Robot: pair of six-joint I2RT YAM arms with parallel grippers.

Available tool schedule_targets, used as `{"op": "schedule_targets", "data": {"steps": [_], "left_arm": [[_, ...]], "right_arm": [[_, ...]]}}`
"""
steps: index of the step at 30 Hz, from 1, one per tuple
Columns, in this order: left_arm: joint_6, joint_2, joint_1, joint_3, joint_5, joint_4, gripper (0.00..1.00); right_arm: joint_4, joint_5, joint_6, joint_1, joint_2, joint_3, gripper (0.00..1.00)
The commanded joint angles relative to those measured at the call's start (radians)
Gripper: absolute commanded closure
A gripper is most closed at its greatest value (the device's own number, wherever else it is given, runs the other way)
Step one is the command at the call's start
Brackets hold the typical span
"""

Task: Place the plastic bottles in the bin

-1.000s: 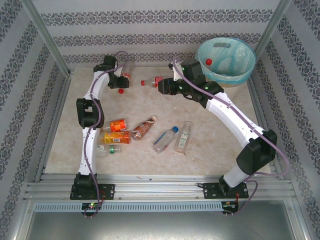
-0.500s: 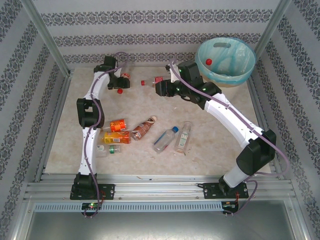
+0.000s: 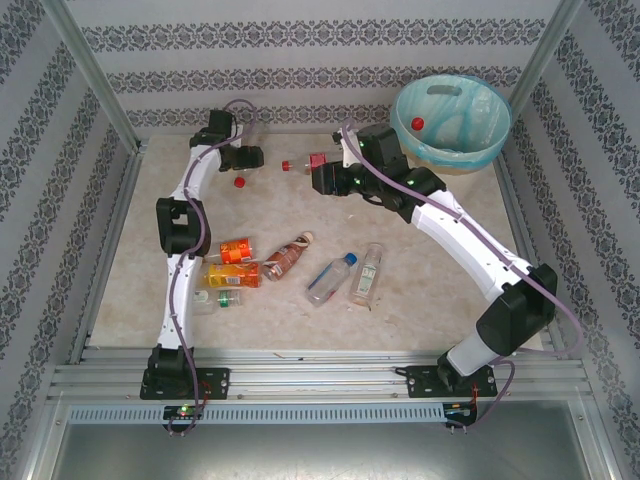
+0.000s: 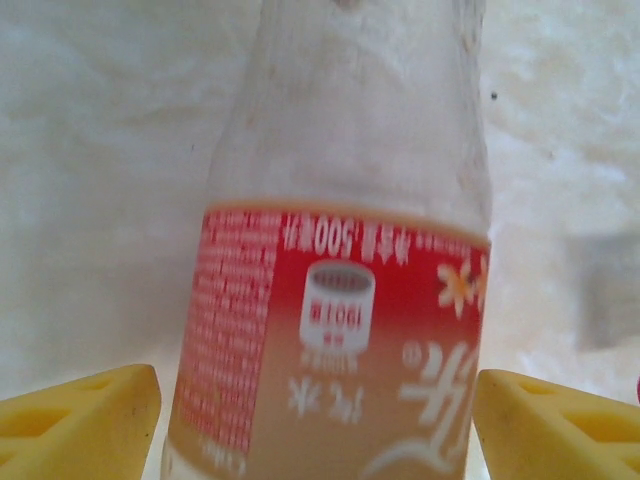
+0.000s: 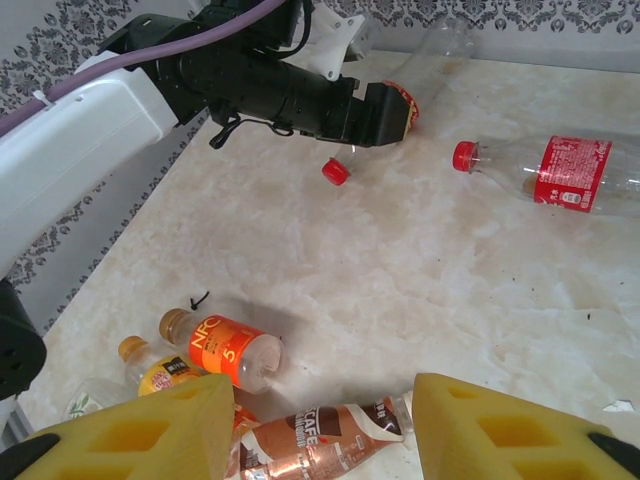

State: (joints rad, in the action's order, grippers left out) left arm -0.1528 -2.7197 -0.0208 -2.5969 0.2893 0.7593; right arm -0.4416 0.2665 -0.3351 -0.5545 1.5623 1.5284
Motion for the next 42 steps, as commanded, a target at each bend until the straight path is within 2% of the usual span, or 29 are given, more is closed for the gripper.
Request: {"op": "schedule_targets", "data": {"steps": [1, 5, 13, 16, 22, 29, 31, 33, 35, 37, 39, 42], "left_arm": [[-0.025, -0.051, -0.014, -0.049, 0.012, -0.050, 0.19], [0.004, -0.057, -0.025, -0.050, -0.017, -0.043, 0.22], [-0.005, -0.012, -0.027, -0.051, -0.001, -0.013, 0.41], [-0.028, 0.029, -0.027, -0.041, 0.026, -0.014, 0.41], [-0.094, 0.182, -0.026, 0.078, 0.179, -0.031, 0.43], [-0.156, 0.486, -0.027, 0.462, 0.422, -0.191, 0.42], [-0.265, 0.588, -0.026, 0.602, 0.512, -0.332, 0.42], [-0.474, 0.702, -0.026, 0.793, 0.617, -0.659, 0.42], [-0.757, 0.812, -0.028, 0.998, 0.611, -1.172, 0.42], [-0.963, 0.870, -0.029, 1.126, 0.520, -1.565, 0.42], [-1.104, 0.885, -0.029, 1.143, 0.458, -1.733, 0.43], [-1.192, 0.926, -0.042, 1.155, 0.366, -1.783, 0.47]], "right_arm": [[-0.006, -0.027, -0.001, -0.008, -0.030, -0.017, 0.49], [-0.006, -0.025, -0.001, -0.008, -0.029, -0.019, 0.49], [0.003, -0.016, -0.012, -0.010, -0.031, -0.019, 0.49], [0.002, -0.025, -0.013, -0.012, -0.036, -0.017, 0.50], [0.027, -0.079, -0.003, -0.026, -0.070, -0.031, 0.50], [0.108, -0.173, 0.048, -0.069, -0.115, -0.076, 0.51], [0.168, -0.195, 0.061, -0.084, -0.129, -0.104, 0.51], [0.258, -0.194, 0.059, -0.101, -0.144, -0.147, 0.52], [0.415, -0.182, 0.057, -0.124, -0.160, -0.215, 0.51], [0.581, -0.183, 0.064, -0.156, -0.176, -0.281, 0.52], [0.737, -0.197, 0.089, -0.187, -0.185, -0.337, 0.51], [0.916, -0.263, 0.153, -0.241, -0.181, -0.394, 0.50]]}}
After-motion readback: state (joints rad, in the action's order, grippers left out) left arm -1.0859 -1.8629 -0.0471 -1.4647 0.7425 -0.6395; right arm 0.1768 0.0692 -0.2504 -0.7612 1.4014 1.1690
